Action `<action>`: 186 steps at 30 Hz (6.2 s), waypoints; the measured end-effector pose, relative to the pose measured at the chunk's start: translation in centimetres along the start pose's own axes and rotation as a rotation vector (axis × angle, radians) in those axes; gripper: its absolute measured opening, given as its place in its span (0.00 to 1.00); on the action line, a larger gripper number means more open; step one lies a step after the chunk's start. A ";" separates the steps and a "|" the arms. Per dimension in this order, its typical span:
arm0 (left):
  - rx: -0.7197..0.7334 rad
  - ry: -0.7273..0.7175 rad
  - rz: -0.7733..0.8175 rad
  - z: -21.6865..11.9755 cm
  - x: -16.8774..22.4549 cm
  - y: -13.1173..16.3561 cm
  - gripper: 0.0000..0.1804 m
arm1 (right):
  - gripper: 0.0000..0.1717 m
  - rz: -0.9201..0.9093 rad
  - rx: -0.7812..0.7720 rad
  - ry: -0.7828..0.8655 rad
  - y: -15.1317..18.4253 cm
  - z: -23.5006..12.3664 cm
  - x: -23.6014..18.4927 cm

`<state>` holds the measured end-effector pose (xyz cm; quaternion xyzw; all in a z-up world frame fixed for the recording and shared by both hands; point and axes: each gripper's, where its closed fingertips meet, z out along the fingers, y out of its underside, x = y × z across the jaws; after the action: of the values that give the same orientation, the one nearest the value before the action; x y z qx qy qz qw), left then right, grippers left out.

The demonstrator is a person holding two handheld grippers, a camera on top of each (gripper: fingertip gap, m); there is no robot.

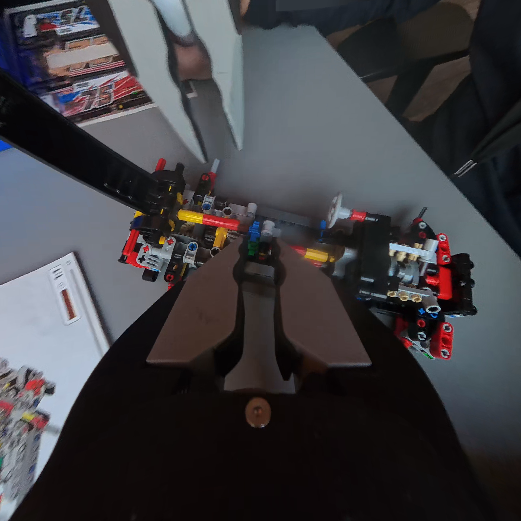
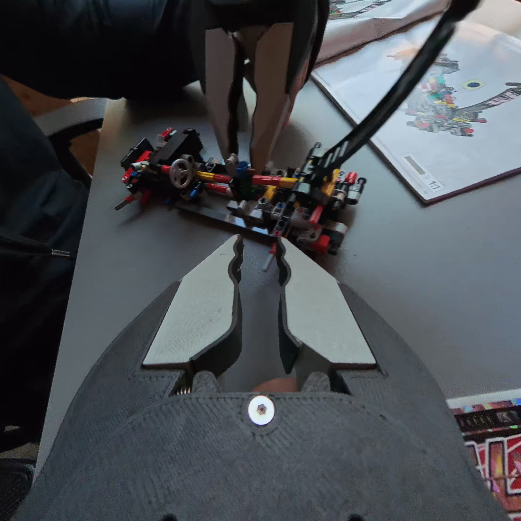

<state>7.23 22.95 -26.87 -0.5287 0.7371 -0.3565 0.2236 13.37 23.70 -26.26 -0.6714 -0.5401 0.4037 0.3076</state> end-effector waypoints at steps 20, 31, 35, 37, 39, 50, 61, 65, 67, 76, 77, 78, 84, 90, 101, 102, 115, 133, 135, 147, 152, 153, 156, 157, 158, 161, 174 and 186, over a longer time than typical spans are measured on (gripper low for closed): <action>-0.187 -0.350 -0.445 -0.2 0.7 0.8 0.12 | 0.20 0.086 -0.113 0.066 0.7 1.7 3.2; 0.065 -0.540 -0.417 -7.9 2.6 2.7 0.24 | 0.16 0.042 0.055 0.029 -0.8 -0.4 1.3; 0.202 -0.640 -0.391 -10.2 3.1 5.1 0.22 | 0.16 0.045 0.213 0.064 -3.0 -1.5 2.3; 0.240 -0.669 -0.384 -10.9 2.9 6.1 0.21 | 0.17 0.075 0.251 0.046 -3.4 -1.9 2.4; 0.252 -0.653 -0.383 -11.3 3.1 6.5 0.20 | 0.18 0.100 0.267 0.026 -3.5 -2.1 2.6; 0.375 -0.607 -0.369 -12.1 4.0 5.6 0.15 | 0.18 0.132 0.313 -0.020 -4.0 -2.8 2.9; 0.357 -0.572 -0.347 -11.5 4.4 5.5 0.14 | 0.18 0.114 0.323 -0.032 -4.1 -2.9 2.5; 0.348 -0.574 -0.348 -11.4 4.4 5.6 0.14 | 0.18 0.102 0.319 -0.030 -4.0 -2.9 2.3; 0.340 -0.572 -0.350 -11.3 4.4 5.7 0.14 | 0.18 0.094 0.308 -0.026 -3.9 -2.7 2.2; 0.355 -0.569 -0.362 -11.5 4.3 5.6 0.14 | 0.18 0.099 0.305 -0.030 -3.9 -2.7 2.2; 0.355 -0.570 -0.362 -11.5 4.3 5.6 0.14 | 0.18 0.098 0.304 -0.030 -3.8 -2.7 2.2; 0.356 -0.570 -0.362 -11.5 4.3 5.6 0.14 | 0.18 0.096 0.302 -0.030 -3.8 -2.6 2.2; 0.355 -0.571 -0.366 -11.5 4.2 5.7 0.14 | 0.18 0.087 0.295 -0.026 -3.8 -2.5 2.1; 0.355 -0.571 -0.368 -11.5 4.2 5.7 0.14 | 0.18 0.089 0.297 -0.029 -3.8 -2.5 2.0; 0.368 -0.576 -0.378 -11.7 4.1 5.7 0.14 | 0.18 0.090 0.300 -0.033 -3.9 -2.6 2.0; 0.368 -0.577 -0.378 -11.7 4.1 5.7 0.14 | 0.18 0.089 0.299 -0.032 -3.9 -2.6 1.9; 0.369 -0.577 -0.377 -11.8 4.1 5.7 0.14 | 0.18 0.083 0.296 -0.033 -3.9 -2.6 1.8; 0.122 -0.588 -0.304 -8.8 4.2 7.1 0.13 | 0.18 -0.044 0.120 0.004 -2.7 0.2 0.7; 0.085 -0.596 -0.297 -8.4 4.2 7.4 0.13 | 0.20 -0.013 0.120 -0.017 -2.6 0.2 0.5; 0.005 -0.676 -0.541 -8.1 7.3 2.1 0.24 | 0.21 0.061 -0.008 -0.057 -1.0 2.9 -3.1; -0.018 -0.692 -0.562 -6.5 7.0 -0.9 0.19 | 0.23 0.007 -0.071 -0.009 -0.2 3.9 -4.4; -0.035 -0.697 -0.567 -6.2 6.5 -0.9 0.18 | 0.21 -0.008 -0.072 0.009 -0.1 3.9 -4.4; -0.055 -0.667 -0.607 -4.9 5.1 -1.4 0.17 | 0.18 -0.009 0.012 0.042 -1.1 3.1 -4.0; -0.078 -0.659 -0.615 -4.4 4.7 -1.3 0.18 | 0.17 -0.002 0.055 0.061 -1.6 2.6 -3.5; -0.108 -0.651 -0.615 -3.8 4.5 -1.1 0.18 | 0.17 0.001 0.095 0.097 -2.1 2.0 -2.8; -0.234 -0.664 -0.611 -2.6 3.6 0.5 0.18 | 0.19 0.003 0.133 0.181 -3.0 1.3 -1.3; -0.316 -0.560 -0.492 -2.8 2.9 2.2 0.10 | 0.00 0.133 0.165 0.118 -7.9 4.1 1.7; -0.302 -0.561 -0.465 -4.4 1.9 3.4 0.10 | 0.00 0.190 0.092 0.254 -10.0 4.9 3.0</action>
<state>1.43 23.09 -26.54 -0.7855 0.5520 -0.1270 0.2493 4.58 28.76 -20.72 -0.7502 -0.4117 0.3674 0.3641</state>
